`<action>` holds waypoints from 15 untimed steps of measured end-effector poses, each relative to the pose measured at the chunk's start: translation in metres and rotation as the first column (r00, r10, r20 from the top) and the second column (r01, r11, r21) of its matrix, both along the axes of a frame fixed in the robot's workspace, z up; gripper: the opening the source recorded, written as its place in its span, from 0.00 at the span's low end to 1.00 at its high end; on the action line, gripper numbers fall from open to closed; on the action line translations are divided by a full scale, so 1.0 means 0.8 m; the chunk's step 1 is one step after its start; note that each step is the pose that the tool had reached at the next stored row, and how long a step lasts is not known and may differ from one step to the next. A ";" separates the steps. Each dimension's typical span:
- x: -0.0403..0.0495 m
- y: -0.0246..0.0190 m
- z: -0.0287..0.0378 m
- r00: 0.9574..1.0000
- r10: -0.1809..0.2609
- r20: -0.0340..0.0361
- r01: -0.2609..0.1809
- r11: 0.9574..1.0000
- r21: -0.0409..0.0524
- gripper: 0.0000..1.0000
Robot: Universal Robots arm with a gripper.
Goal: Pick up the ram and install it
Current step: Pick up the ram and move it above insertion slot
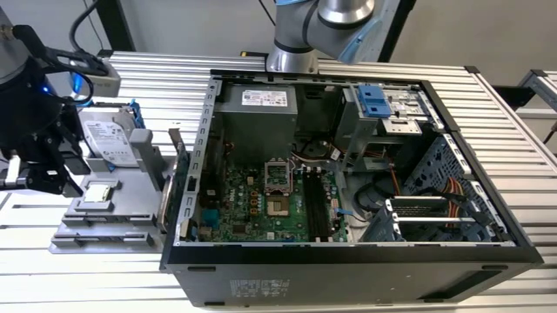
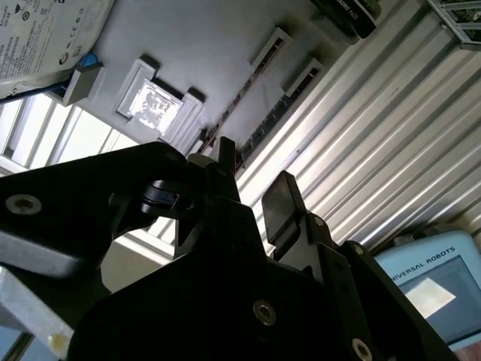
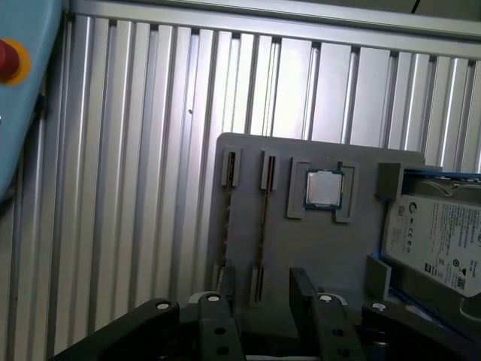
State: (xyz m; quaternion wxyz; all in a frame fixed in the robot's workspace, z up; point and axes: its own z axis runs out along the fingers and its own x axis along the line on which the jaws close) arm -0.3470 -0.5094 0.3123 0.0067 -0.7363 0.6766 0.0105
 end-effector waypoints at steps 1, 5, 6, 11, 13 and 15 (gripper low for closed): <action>0.000 0.0000 -0.0007 1.000 0.000 0.000 0.000 1.000 0.000 1.00; 0.000 0.0000 -0.0036 1.000 0.000 0.000 0.000 1.000 0.000 1.00; 0.000 0.0000 -0.0042 1.000 0.000 0.000 0.000 1.000 0.000 1.00; 0.000 -0.0009 -0.0080 1.000 0.000 0.000 0.000 1.000 0.000 1.00; 0.000 -0.0010 -0.0098 1.000 0.000 0.000 0.000 1.000 0.000 1.00; 0.000 -0.0011 -0.0117 1.000 0.001 0.000 -0.001 1.000 0.000 1.00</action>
